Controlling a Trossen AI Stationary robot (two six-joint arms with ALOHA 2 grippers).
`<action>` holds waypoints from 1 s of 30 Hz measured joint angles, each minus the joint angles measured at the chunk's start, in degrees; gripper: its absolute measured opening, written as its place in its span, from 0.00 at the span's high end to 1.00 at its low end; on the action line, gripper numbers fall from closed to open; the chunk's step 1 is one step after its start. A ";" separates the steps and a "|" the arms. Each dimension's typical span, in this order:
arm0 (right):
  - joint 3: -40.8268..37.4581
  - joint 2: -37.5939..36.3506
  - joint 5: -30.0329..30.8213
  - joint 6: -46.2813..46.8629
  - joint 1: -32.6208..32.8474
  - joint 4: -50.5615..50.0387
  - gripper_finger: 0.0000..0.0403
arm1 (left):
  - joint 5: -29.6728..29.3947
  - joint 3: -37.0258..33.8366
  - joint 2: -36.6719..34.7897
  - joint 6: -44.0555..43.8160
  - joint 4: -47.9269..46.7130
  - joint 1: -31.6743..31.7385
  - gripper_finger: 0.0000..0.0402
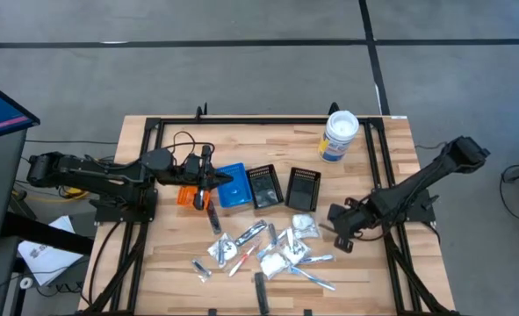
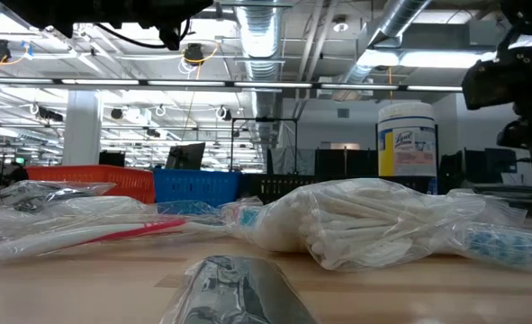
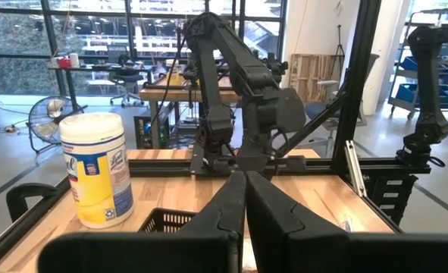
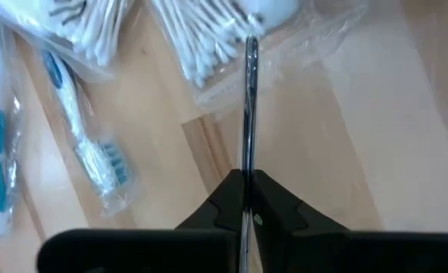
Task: Pick & Place Travel size toiletries
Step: Put the black comb into the right black bin
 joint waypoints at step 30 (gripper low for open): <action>14.60 -6.81 -0.18 13.06 -34.19 7.54 1.00 | 0.02 -0.02 -0.02 -4.56 5.37 -0.33 0.98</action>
